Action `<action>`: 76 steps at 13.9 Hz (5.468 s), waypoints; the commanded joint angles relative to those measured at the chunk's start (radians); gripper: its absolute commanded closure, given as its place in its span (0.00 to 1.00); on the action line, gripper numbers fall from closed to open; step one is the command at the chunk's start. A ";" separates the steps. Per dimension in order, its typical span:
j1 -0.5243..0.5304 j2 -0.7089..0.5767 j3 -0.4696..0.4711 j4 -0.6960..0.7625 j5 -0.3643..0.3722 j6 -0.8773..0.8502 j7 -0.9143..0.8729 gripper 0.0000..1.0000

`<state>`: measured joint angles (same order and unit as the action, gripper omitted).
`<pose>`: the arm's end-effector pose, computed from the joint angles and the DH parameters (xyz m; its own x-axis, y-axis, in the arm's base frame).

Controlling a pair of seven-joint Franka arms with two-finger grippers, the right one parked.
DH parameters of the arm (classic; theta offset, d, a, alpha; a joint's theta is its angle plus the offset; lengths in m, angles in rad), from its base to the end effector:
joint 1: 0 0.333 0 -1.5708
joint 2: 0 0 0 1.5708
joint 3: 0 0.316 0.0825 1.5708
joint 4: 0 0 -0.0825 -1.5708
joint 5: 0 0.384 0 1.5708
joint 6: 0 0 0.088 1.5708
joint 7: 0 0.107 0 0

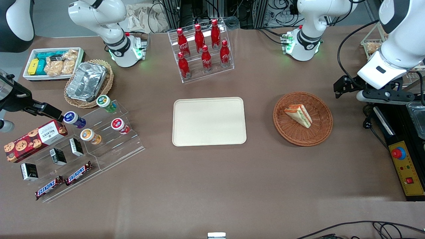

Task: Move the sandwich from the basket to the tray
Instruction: 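Move the left gripper over the wicker basket holding the sandwich, then lower the open left gripper onto the wrapped sandwich and close it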

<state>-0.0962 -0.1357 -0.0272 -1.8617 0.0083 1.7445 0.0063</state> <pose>0.5171 -0.0641 0.5740 0.9913 -0.1306 0.0184 -0.1304 -0.9914 -0.0120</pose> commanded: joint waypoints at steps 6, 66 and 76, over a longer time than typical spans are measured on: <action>0.003 0.014 0.000 0.033 0.013 -0.013 -0.012 0.00; -0.111 0.252 -0.011 -0.576 0.010 0.687 -1.161 0.01; -0.111 0.182 -0.011 -0.587 0.010 0.673 -1.149 1.00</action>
<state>-0.1975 0.1155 -0.0411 -2.4388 0.0175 2.4464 -1.1361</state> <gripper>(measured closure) 0.652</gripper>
